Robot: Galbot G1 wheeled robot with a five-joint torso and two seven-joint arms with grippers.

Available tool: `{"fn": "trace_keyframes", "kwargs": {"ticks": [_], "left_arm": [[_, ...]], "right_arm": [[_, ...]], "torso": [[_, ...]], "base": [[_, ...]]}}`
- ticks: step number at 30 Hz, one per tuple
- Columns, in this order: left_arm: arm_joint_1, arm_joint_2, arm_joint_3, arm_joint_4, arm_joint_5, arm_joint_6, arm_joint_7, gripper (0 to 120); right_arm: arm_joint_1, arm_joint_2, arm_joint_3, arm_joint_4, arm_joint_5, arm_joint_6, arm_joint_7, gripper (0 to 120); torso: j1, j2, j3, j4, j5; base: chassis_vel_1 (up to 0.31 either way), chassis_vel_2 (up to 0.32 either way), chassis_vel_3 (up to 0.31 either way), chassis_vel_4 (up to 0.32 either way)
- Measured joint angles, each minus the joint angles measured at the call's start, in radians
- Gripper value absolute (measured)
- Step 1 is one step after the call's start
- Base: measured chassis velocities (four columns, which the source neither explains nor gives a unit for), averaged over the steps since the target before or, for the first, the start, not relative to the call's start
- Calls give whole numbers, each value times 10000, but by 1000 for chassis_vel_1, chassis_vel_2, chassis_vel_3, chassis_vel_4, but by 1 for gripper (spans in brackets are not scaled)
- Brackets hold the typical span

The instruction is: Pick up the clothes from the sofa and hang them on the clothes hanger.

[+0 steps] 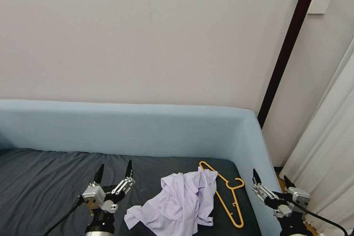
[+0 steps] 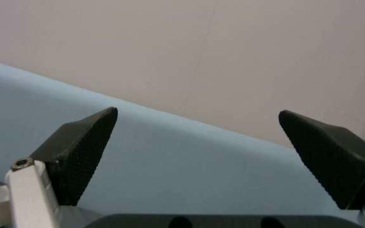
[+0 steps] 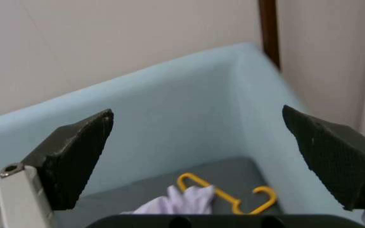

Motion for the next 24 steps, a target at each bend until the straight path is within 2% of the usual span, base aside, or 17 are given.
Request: {"fn": "trace_keyframes", "kwargs": {"ticks": [2, 3, 5, 6, 9, 10, 12, 14, 17, 20, 21, 22, 24], "left_arm": [[90, -24, -40, 52, 81, -96, 64, 100], [215, -37, -79, 143, 260, -207, 176, 100], [234, -13, -66, 231, 398, -263, 252, 100], [234, -13, -66, 231, 398, -263, 252, 100], [334, -246, -205, 374, 1013, -581, 265, 100], [334, -246, -205, 374, 1013, -581, 265, 100], [532, -401, -368, 602, 1679, -1053, 378, 100], [660, -433, -479, 697, 1757, -1192, 407, 100], [836, -440, -710, 577, 1639, -1106, 392, 100], [1088, -345, -1135, 357, 1653, -1066, 461, 100], [1088, -345, -1135, 357, 1653, -1066, 461, 100], [1143, -282, -1301, 332, 1570, -1024, 465, 100], [1234, -74, -1722, 280, 987, -496, 270, 100]], "right_arm": [[187, -72, -73, 0, 412, -118, 82, 100], [585, -204, -213, 7, 1667, -492, 378, 100], [951, -309, -351, 52, 3101, -939, 755, 100], [951, -309, -351, 52, 3101, -939, 755, 100], [1894, -454, -940, -502, 4776, -1845, 1251, 100], [1894, -454, -940, -502, 4776, -1845, 1251, 100], [2719, -472, -1601, -1386, 5318, -2234, 1361, 100], [3494, -459, -2175, -2223, 5816, -2587, 1385, 100], [4536, -360, -2792, -3303, 6300, -2885, 1288, 100], [5811, 54, -3547, -5120, 6272, -2906, 910, 100], [5811, 54, -3547, -5120, 6272, -2906, 910, 100], [6194, 256, -3712, -5773, 6140, -2874, 844, 100], [6911, 594, -4086, -6981, 5826, -2728, 705, 100]], "torso": [[0, 0, 0, 4, 2], [0, 0, 1, 6, 2], [0, 0, 0, -3, 1], [0, 0, 0, -3, 1], [0, 0, 0, -7, 2], [0, 0, 0, -7, 2], [0, 0, 1, 1, 1], [0, 0, 1, 0, 4], [0, -1, 1, 0, 1], [1, 0, 1, 1, 2], [1, 0, 1, 1, 2], [1, -1, 2, 0, 1], [1, -1, 2, 0, 1]], "base": [[0, 0, 0, 0], [0, 0, 0, 0], [0, 0, 0, 0], [0, 0, 0, 0], [0, 0, 0, 0], [0, 0, 0, 0], [0, 0, 0, 0], [0, 0, 0, 0], [0, 0, 0, 0], [0, 0, 0, 0], [0, 0, 0, 0], [0, 0, 0, 0], [0, 0, 0, 0]]}}
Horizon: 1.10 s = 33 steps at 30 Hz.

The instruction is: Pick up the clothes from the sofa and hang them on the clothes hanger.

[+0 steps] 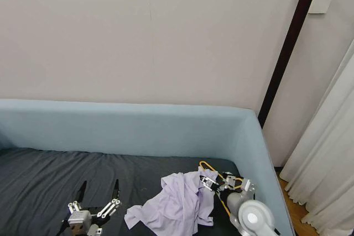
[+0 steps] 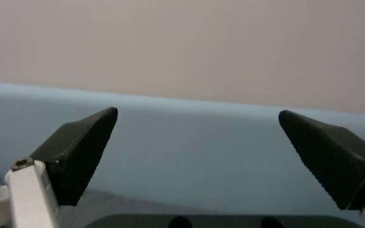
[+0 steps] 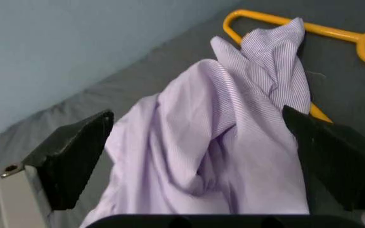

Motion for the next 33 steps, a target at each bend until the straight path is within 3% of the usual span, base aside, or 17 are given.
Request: {"fn": "trace_keyframes", "kwargs": {"ticks": [5, 13, 19, 22, 25, 33], "left_arm": [[2, 243, -777, 419, -524, 191, -226, 100], [-58, 107, -938, 534, -499, 107, -233, 100], [-151, 99, -935, 463, -481, 94, -241, 100], [-130, 74, -913, 236, -473, 93, -250, 100], [-162, 49, -898, 232, -432, 103, -254, 100], [-90, -217, -644, -46, -99, 70, -270, 100]], "right_arm": [[1041, 579, -653, -1665, -674, 35, -379, 100], [1839, 1736, -754, -3480, -1768, 98, -481, 100], [1803, 1770, -801, -3847, -2405, 178, -539, 100], [1520, 1336, -1018, -3720, -2915, 92, -615, 100], [1352, 1270, -1021, -3744, -3168, 200, -790, 97], [774, 1106, -996, -3577, -3593, 289, -1114, 68]], "torso": [[1, 1, 0, -5, -6], [1, 0, 0, 2, -1], [1, 1, -1, -2, -2], [0, 1, -2, -5, -1], [0, 0, -2, -2, 1], [0, 1, -2, -2, 1]], "base": [[0, 0, 0, 0], [0, 0, 0, 0], [0, 0, 0, 0], [0, 0, 0, 0], [0, 0, 0, 0], [0, 0, 0, 0]]}}
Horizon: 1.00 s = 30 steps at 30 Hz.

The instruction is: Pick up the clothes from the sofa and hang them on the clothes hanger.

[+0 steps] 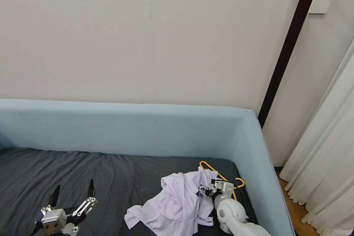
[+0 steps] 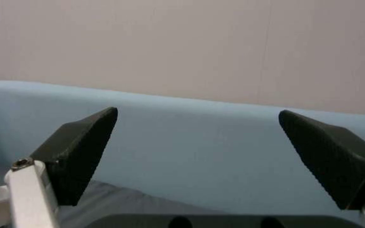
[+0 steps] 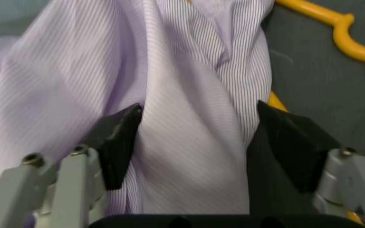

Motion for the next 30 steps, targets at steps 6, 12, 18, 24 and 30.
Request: {"fn": "trace_keyframes", "kwargs": {"ticks": [6, 12, 18, 24, 30], "left_arm": [[89, -26, -100, -186, 44, -19, -11, 100], [61, -64, -146, -48, 27, -34, -26, 100], [-3, 58, -231, 154, -141, -60, -37, 100], [16, 103, -248, 83, -231, -127, -67, 100], [-115, 158, -267, 158, -282, -273, -90, 100]], "right_arm": [[-158, 104, 13, -196, -582, 276, -315, 46], [-266, 135, 133, -132, -686, 683, -388, 24], [-447, 201, 360, 96, -764, 970, -411, 1], [-703, -27, 563, 1039, -536, 1500, -360, 0], [-1069, -892, 836, 3332, 95, 4430, -2266, 0]], "torso": [[0, 0, 0, 0, 0], [0, 0, 0, 1, -2], [0, 0, 0, 1, -1], [0, 0, 1, 0, 0], [-1, 0, 0, -2, 2]], "base": [[0, 0, 0, 0], [0, 0, 0, 0], [0, 0, 0, 0], [0, 0, 0, 0], [0, 0, 0, 0]]}}
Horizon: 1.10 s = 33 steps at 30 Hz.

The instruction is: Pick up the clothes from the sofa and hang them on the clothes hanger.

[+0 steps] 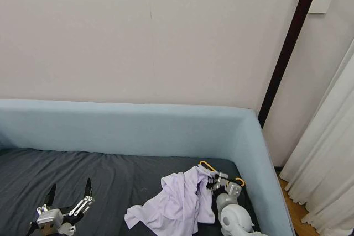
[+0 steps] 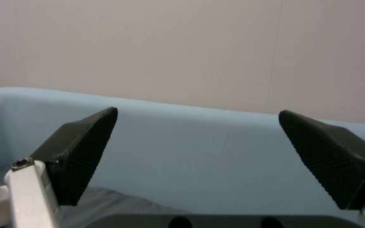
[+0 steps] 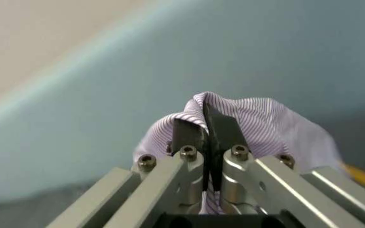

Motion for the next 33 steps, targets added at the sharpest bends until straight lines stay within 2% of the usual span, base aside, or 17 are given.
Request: {"fn": "trace_keyframes", "kwargs": {"ticks": [1, 4, 10, 16, 24, 29, 33], "left_arm": [[0, 0, 0, 0, 0, 0, 0, 100], [-59, -28, 60, 114, -31, -179, 17, 100], [-188, -43, 213, 109, -2, -176, 74, 100], [-198, -105, 314, 111, 45, -184, 80, 100], [-98, -241, 358, 69, 99, -379, 81, 100], [53, -276, 304, -74, 107, -544, 81, 100], [176, -277, 203, -302, 98, -571, 80, 100]], "right_arm": [[0, 0, 0, 0, 0, 0, 0, 0], [31, -414, 190, 1249, 517, 322, -394, 0], [493, -818, 384, 3284, 1524, 293, -133, 0], [1567, -1471, 479, 4145, 1748, 253, -19, 0], [3441, -2299, 544, 4001, 2320, 239, 205, 0], [4536, -2812, 94, 3027, 2601, 311, 232, 0], [6290, -2863, -600, 1868, 2881, 538, 296, 0]], "torso": [[0, 0, 0, 0, 0], [0, 1, 0, 0, -4], [0, 1, 0, 2, -3], [0, 1, 0, 2, -2], [0, 0, 0, 2, -1], [0, 0, 1, -1, 1], [1, -1, 2, 5, 0]], "base": [[0, 0, 0, 0], [0, 0, 0, 0], [0, 0, 0, 0], [0, 0, 0, 0], [0, 0, 0, 0], [0, 0, 0, 0], [0, 0, 0, 0]]}}
